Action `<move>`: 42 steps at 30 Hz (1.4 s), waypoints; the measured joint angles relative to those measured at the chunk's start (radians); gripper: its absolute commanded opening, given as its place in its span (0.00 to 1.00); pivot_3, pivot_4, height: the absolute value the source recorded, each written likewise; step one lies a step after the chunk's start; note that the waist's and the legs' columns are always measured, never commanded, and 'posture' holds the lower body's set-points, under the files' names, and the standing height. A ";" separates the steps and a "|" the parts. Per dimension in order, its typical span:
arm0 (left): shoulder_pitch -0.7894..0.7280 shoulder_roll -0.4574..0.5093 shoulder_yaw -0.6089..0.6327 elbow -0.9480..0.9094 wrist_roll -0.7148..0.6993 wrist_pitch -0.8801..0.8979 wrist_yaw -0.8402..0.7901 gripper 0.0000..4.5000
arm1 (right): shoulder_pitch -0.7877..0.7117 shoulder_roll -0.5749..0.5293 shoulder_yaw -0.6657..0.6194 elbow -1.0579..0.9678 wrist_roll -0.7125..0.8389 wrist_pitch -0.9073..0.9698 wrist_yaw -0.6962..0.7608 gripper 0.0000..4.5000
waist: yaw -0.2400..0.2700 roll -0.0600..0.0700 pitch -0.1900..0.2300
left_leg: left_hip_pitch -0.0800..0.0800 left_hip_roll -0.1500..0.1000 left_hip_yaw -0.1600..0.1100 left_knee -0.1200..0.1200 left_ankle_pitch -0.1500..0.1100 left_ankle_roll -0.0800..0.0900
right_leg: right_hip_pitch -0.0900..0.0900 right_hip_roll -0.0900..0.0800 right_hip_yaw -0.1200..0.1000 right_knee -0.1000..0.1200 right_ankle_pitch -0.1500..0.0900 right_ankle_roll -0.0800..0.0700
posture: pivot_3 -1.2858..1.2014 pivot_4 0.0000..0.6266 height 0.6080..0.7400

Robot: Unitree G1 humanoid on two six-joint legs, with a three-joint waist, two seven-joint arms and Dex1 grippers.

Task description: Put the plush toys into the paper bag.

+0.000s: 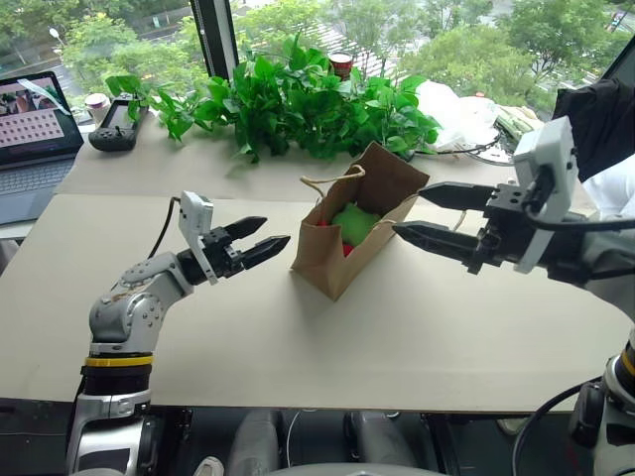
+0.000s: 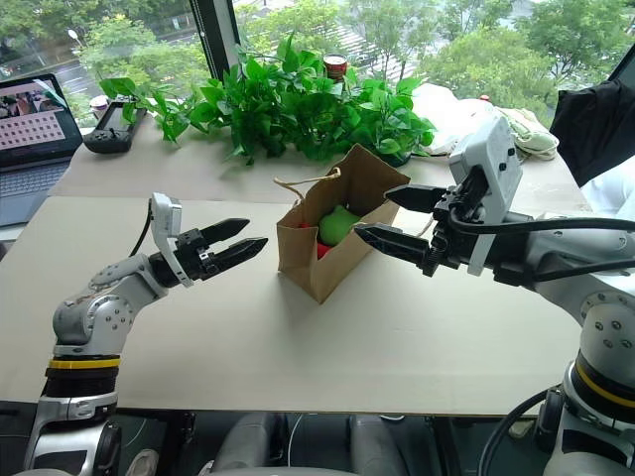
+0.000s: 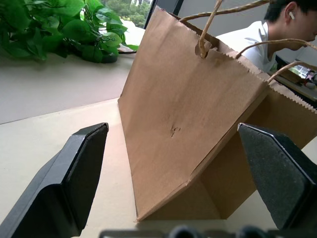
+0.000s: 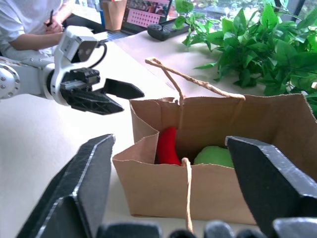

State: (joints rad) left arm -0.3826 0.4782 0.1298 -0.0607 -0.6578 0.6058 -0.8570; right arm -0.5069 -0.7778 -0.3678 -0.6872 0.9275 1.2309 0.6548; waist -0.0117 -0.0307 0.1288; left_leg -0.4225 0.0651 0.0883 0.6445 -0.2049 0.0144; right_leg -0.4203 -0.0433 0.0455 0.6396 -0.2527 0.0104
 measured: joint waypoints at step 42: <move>-0.015 -0.094 -0.253 0.002 0.320 -0.195 0.052 1.00 | -0.080 0.361 0.558 0.306 -0.518 -0.147 -0.307 0.00 | 0.000 0.000 0.000 | -0.001 0.000 0.003 0.000 0.000 0.000 | -0.001 0.001 0.000 0.001 0.000 0.000 | 0.52 0.24 1.00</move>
State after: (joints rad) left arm -0.3976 0.3847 -0.1237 -0.0584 -0.3381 0.4112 -0.8048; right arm -0.5867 -0.4171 0.1898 -0.3815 0.4100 1.0835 0.3475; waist -0.0121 -0.0305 0.1287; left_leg -0.4230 0.0651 0.0914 0.6447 -0.2045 0.0143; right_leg -0.4216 -0.0428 0.0457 0.6409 -0.2527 0.0104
